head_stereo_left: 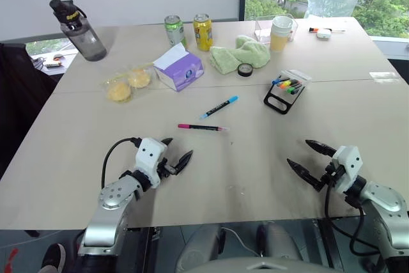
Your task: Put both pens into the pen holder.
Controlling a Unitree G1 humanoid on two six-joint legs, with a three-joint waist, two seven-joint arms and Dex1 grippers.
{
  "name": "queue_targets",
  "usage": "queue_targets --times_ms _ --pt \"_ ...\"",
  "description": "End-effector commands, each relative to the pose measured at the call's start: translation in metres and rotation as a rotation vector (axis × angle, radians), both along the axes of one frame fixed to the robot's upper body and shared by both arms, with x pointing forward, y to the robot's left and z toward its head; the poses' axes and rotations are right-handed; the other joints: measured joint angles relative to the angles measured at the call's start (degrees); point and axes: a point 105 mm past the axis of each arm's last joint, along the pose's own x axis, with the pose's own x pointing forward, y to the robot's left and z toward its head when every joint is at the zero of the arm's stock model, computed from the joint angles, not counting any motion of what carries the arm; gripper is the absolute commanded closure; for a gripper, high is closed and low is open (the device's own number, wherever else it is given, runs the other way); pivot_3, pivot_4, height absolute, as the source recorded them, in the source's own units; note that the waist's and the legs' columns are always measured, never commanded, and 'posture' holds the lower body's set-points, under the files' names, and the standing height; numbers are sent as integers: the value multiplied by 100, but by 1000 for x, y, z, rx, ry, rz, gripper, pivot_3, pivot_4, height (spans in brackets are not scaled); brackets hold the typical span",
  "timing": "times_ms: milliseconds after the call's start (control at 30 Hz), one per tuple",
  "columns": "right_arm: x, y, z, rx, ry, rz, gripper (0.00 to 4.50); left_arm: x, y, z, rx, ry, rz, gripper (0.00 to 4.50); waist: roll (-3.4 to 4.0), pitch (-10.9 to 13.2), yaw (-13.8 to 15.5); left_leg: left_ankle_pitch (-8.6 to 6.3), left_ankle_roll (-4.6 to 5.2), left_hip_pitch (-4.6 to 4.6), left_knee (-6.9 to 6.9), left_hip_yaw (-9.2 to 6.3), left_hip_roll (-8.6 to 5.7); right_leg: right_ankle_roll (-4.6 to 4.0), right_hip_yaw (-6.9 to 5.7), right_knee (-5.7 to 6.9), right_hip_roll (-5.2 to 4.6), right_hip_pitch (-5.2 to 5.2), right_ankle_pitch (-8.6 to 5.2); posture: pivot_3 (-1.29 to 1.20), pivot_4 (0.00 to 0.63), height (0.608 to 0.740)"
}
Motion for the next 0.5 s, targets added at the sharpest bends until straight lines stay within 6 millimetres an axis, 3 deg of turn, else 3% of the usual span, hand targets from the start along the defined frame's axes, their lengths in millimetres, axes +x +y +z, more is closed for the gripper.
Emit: queue_targets --times_ms 33,233,500 --pt "2 4 11 3 -42 26 22 -4 2 -6 17 24 3 498 0 0 -1 0 0 0 0 0 0 0 0 0 0 0 0 0 150 740" --pt "3 9 14 12 -47 46 22 -1 -3 4 67 -17 -45 498 -1 0 -2 0 0 0 0 0 0 0 0 0 0 0 0 0 150 740" --pt "-8 33 32 79 -35 215 22 26 -15 33 145 -92 -241 498 -8 7 -8 0 0 -4 1 -2 0 0 -2 0 1 -3 0 0 150 740"
